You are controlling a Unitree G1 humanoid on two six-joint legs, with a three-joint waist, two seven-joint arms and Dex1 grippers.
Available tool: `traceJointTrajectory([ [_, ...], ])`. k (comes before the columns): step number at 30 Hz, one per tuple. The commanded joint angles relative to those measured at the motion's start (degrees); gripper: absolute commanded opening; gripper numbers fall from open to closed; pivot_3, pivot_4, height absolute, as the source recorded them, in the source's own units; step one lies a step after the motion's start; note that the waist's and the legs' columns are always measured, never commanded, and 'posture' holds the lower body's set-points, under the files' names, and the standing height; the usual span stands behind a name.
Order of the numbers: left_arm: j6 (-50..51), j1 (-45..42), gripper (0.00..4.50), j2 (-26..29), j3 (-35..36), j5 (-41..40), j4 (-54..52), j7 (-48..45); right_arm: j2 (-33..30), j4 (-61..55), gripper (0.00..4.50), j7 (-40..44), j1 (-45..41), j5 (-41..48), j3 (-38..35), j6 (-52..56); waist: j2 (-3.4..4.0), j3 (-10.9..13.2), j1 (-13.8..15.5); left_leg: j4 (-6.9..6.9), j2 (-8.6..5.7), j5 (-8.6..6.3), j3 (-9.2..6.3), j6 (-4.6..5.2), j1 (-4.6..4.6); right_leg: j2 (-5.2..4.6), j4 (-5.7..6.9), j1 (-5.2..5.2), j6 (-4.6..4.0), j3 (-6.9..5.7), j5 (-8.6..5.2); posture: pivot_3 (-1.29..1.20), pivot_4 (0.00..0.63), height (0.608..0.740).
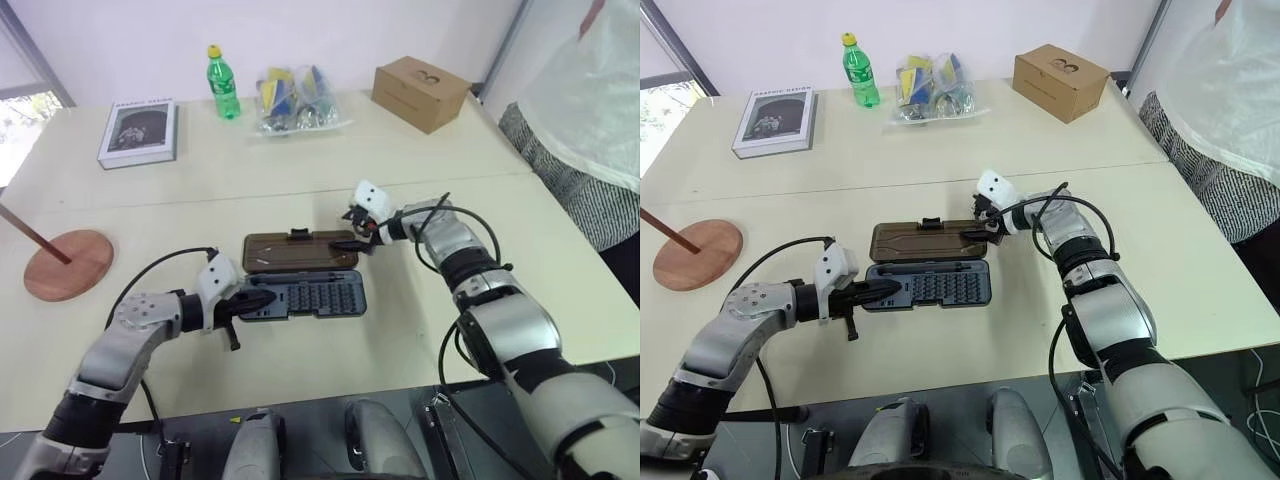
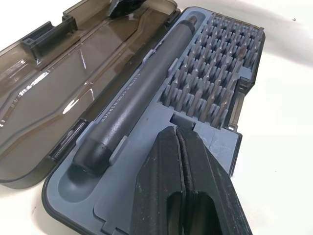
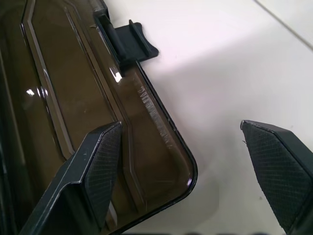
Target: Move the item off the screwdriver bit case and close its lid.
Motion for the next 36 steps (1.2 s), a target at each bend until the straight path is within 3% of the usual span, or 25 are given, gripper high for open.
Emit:
traceJointTrajectory([
  [1, 0.0, 0.9, 0.02, -0.1, 1.0, 0.6, -0.6, 1.1, 0.7, 1.2, 4.06, 2.0, -1.1, 0.2, -0.3, 1.0, 0.0, 0.0, 0.0, 0.0, 0.0, 0.0, 0.0, 0.0, 0.0, 0.0, 0.0, 0.0, 0.0, 0.0, 0.0, 0.0, 0.15, 0.74],
  [7, -0.1, 0.9, 0.02, -0.3, 1.0, 0.8, -0.8, 2.3, 1.5, 3.7, 4.06, 2.1, -2.2, 0.4, -1.5, 3.3, 0.01, 0.0, 0.0, 0.0, 0.0, 0.0, 0.0, 0.0, 0.03, 0.0, 0.01, 0.0, 0.0, 0.02, 0.0, 0.0, 0.15, 0.74],
  [10, -0.2, 1.1, 0.0, -0.3, 1.1, 0.8, -0.9, 2.5, 1.8, 4.6, 3.19, 1.8, -2.8, 0.3, -2.1, 3.7, 0.01, 0.0, 0.0, 0.0, 0.0, 0.0, -0.01, 0.0, 0.06, 0.0, 0.01, 0.02, 0.0, 0.02, 0.0, 0.0, 0.15, 0.74],
  [16, -0.8, 1.4, 0.0, -0.2, 1.2, 0.9, -0.6, 2.8, 2.1, 5.3, 0.22, 1.6, -2.9, -0.5, -2.2, 3.5, -0.02, -0.1, -0.1, -0.01, 0.01, 0.0, -0.01, 0.0, 0.06, -0.01, 0.01, 0.02, 0.0, 0.03, 0.0, 0.0, 0.15, 0.74],
  [17, -1.0, 1.3, 0.0, -0.2, 1.2, 0.9, -0.5, 2.8, 2.1, 5.3, 0.01, 1.7, -2.8, -0.7, -2.0, 3.2, -0.05, -0.1, -0.3, -0.02, 0.01, 0.0, 0.0, 0.0, 0.12, 0.0, 0.01, 0.05, 0.0, 0.04, 0.0, 0.0, 0.15, 0.74],
  [27, -1.5, 0.6, 0.0, -0.1, 1.9, 1.7, 0.8, 2.2, 1.0, 1.6, 0.01, 0.8, -0.6, -5.3, 1.9, -6.8, -0.04, -0.1, -0.9, -0.06, 0.05, 0.0, -0.01, 0.0, 0.28, 0.05, 0.04, 0.15, -0.04, 0.06, 0.01, 0.0, 0.15, 0.74],
  [36, -2.1, -0.7, 0.0, -0.5, 1.5, 2.4, 2.5, 1.2, -2.7, -5.2, 0.01, -10.8, 0.8, -13.0, 6.9, -28.1, -0.03, -0.1, -1.2, -0.06, 0.04, 0.0, 0.0, -0.01, 0.29, 0.04, 0.06, 0.16, -0.03, 0.07, 0.02, 0.0, 0.15, 0.74],
])
